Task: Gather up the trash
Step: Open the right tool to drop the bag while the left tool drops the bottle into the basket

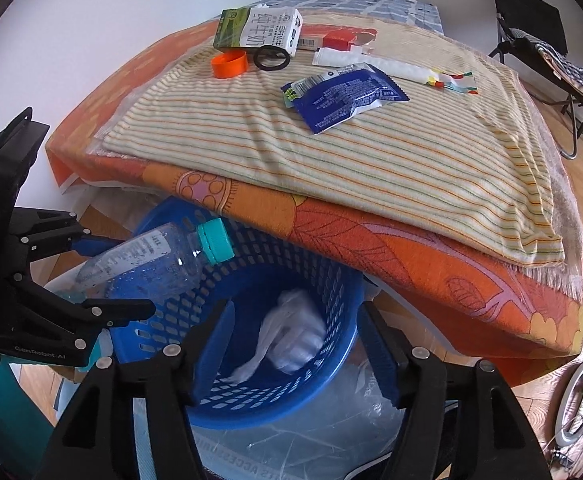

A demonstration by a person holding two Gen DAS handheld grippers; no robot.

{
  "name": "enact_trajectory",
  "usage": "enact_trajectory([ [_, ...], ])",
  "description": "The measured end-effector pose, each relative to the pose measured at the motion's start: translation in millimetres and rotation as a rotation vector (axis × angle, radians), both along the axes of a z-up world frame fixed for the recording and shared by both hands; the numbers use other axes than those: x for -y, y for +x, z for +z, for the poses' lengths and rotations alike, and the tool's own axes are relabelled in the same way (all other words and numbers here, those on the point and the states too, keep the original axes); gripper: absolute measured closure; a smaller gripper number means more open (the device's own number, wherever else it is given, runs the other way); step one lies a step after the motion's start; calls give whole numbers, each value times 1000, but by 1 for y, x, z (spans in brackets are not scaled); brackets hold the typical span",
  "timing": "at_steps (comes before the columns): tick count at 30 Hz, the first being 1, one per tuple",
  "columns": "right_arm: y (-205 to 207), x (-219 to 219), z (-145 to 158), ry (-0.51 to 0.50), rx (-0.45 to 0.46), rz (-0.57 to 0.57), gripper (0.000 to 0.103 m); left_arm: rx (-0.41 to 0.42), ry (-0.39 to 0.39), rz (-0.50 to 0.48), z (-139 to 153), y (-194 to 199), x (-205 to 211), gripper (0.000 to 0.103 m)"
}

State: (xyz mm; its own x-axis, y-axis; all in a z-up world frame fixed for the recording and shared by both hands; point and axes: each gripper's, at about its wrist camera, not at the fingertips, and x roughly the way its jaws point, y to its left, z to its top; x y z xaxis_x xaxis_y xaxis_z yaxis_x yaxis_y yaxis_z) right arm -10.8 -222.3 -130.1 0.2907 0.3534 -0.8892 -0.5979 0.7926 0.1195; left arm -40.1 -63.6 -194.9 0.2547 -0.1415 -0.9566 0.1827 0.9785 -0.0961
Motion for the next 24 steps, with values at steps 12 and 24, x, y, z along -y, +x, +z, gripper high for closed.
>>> enact_trajectory([
  [12, 3, 3, -1, 3, -10, -25, 26, -2, -23, 14, 3, 2, -4, 32],
  [24, 6, 5, 3, 13, 1, -44, 24, 17, -27, 10, 8, 1, 0, 31],
])
